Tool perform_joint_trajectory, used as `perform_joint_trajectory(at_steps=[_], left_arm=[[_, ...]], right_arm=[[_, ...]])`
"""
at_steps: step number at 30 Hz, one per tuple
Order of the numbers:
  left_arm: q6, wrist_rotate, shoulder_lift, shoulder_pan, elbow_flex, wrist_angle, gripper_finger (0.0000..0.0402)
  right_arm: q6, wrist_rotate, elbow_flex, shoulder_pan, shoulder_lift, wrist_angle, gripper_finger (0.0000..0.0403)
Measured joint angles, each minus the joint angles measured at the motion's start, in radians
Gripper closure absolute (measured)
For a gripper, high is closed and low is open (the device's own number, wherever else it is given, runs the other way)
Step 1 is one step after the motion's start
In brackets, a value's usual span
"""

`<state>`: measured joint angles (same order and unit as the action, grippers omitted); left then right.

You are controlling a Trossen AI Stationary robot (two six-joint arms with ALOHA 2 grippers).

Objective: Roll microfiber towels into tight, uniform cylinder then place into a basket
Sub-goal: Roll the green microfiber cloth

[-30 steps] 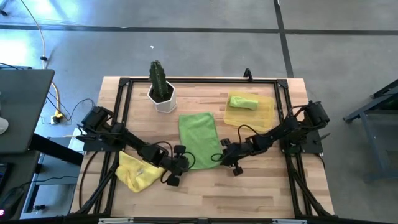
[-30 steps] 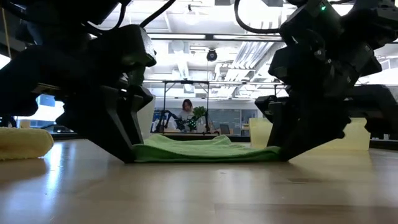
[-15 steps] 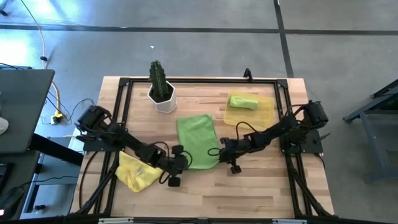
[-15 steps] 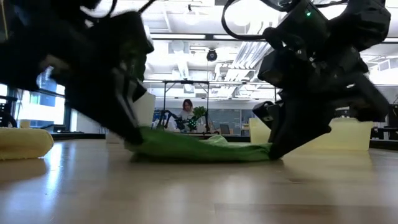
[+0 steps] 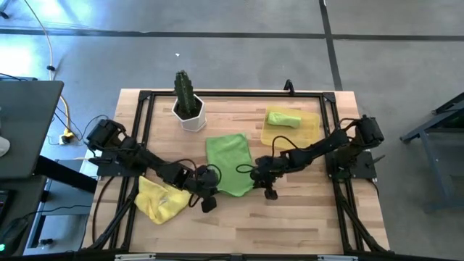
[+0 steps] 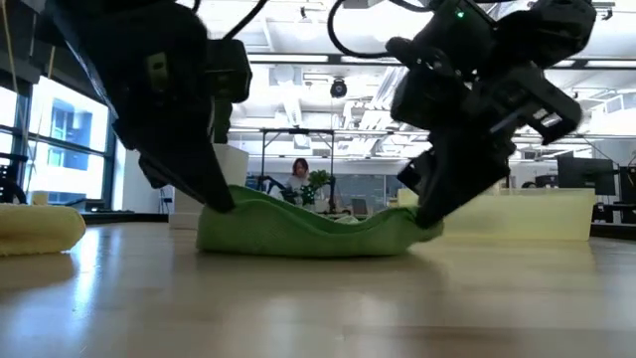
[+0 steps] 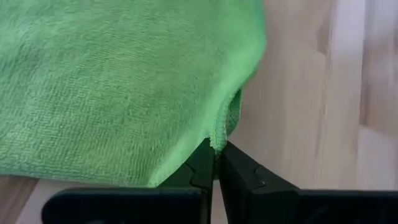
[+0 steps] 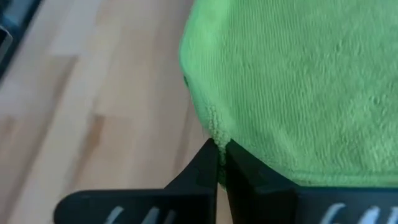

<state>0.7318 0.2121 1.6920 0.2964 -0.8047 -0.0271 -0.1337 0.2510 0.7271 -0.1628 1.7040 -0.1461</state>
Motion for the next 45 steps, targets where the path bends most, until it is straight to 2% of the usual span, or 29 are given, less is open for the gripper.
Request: perform_joint_trajectory(at_steps=[9,12,18,20,25,33,39,45], left_arm=[[0.135,-0.001,-0.018,-0.009,-0.001,-0.036,0.0392],[0.195,0.026,-0.024,-0.011,-0.002,-0.056,0.0392],[0.296,0.043,-0.023,-0.024,-0.001,-0.122,0.0392],[0.309,0.047,-0.023,-0.029,-0.001,-0.131,0.0392],[0.309,0.069,-0.021,-0.03,-0.001,-0.141,0.0392],[0.268,0.08,0.021,-0.03,-0.001,-0.135,0.0392],[0.235,0.09,0.024,-0.03,-0.001,-0.133,0.0392],[0.234,0.09,0.024,-0.03,-0.001,-0.133,0.0392]], right_arm=[[-0.078,0.007,0.045,0.037,-0.002,0.064,0.0402],[-0.112,-0.021,0.044,0.052,-0.002,0.067,0.0402],[-0.13,-0.146,0.044,0.059,-0.002,0.099,0.0402],[-0.123,-0.152,0.044,0.059,-0.002,0.105,0.0402],[-0.069,-0.154,0.044,0.056,-0.002,0.12,0.0386],[-0.027,-0.154,0.044,0.056,-0.005,0.167,0.0322],[0.053,-0.153,0.087,0.058,-0.08,0.318,0.0303],[0.19,-0.153,0.093,-0.008,-0.106,0.196,0.0302]])
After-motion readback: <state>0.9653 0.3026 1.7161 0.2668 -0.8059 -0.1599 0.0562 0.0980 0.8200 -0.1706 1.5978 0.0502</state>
